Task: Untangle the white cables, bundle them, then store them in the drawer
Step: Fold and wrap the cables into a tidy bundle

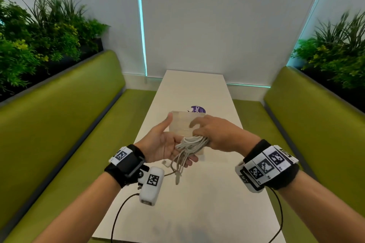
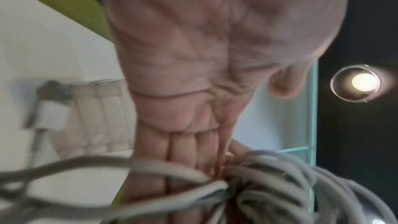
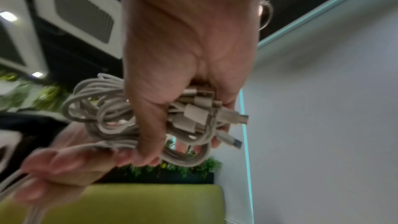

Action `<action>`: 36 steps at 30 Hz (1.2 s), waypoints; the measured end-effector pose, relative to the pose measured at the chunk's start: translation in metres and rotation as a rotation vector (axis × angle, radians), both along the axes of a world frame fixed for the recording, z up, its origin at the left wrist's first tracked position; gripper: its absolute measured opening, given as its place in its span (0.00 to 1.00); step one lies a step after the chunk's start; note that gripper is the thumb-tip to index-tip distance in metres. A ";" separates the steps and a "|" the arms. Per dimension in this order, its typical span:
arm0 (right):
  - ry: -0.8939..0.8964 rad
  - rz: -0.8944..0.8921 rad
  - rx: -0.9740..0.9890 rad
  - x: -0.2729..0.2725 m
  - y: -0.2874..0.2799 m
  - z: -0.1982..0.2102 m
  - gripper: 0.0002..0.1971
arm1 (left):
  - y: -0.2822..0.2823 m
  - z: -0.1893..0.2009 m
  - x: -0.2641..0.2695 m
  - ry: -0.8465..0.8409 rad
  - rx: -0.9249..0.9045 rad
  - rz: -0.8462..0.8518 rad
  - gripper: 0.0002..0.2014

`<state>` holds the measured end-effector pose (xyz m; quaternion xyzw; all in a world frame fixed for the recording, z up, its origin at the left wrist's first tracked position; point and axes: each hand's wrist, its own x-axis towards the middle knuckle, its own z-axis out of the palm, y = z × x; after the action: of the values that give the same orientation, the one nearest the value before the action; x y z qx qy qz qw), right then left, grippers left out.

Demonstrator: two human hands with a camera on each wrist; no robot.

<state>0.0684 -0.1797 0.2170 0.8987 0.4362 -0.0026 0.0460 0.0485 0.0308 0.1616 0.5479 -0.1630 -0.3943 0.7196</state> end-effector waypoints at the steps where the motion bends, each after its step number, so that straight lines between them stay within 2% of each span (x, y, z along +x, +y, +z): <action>1: -0.027 0.019 -0.055 -0.002 0.005 -0.002 0.09 | -0.001 -0.001 0.002 -0.021 0.066 -0.042 0.53; 2: -0.049 0.021 -0.106 -0.004 0.011 -0.004 0.09 | -0.005 -0.001 0.004 -0.078 0.151 -0.065 0.52; 3: -0.064 0.014 -0.138 -0.006 0.015 -0.005 0.10 | -0.010 0.000 0.004 -0.158 0.252 -0.070 0.46; 5: -0.056 -0.011 -0.166 -0.007 0.019 -0.006 0.10 | -0.018 0.003 0.003 -0.279 0.427 -0.027 0.29; 7: 0.017 -0.053 -0.161 -0.008 0.019 -0.004 0.11 | -0.021 0.006 0.003 -0.322 0.488 0.023 0.17; 13: 0.419 -0.161 -0.039 -0.011 0.016 -0.004 0.18 | -0.017 0.007 0.001 -0.435 0.502 -0.064 0.09; 16: 0.377 -0.136 -0.024 -0.013 0.015 -0.006 0.15 | -0.019 0.005 0.000 -0.446 0.464 -0.050 0.06; 19: 0.313 -0.134 -0.064 -0.015 0.015 -0.004 0.16 | -0.020 0.002 0.000 -0.456 0.447 0.016 0.09; 21: 0.295 -0.134 -0.058 -0.013 0.014 -0.004 0.15 | -0.020 -0.003 0.000 -0.481 0.409 0.070 0.18; 24: 0.238 -0.164 -0.046 -0.006 0.010 -0.001 0.13 | -0.016 -0.014 0.001 -0.407 0.193 0.133 0.34; 26: 0.208 -0.185 -0.008 -0.001 0.006 0.003 0.11 | -0.012 -0.021 0.001 -0.318 0.059 0.166 0.39; 28: 0.190 -0.202 0.047 0.004 0.001 0.010 0.11 | -0.011 -0.028 0.001 -0.299 0.007 0.227 0.35; 31: 0.150 -0.233 0.105 0.013 -0.006 0.020 0.14 | -0.012 -0.037 0.000 -0.359 0.021 0.321 0.20; 32: 0.141 -0.233 0.117 0.015 -0.007 0.023 0.14 | -0.013 -0.038 -0.002 -0.368 0.022 0.341 0.19; 36: 0.136 -0.242 0.140 0.018 -0.010 0.025 0.13 | -0.017 -0.033 -0.005 -0.310 0.041 0.408 0.31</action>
<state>0.0861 -0.1893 0.2421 0.9434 0.3258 -0.0388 -0.0472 0.0431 0.0141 0.1291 0.6378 -0.1494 -0.1554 0.7394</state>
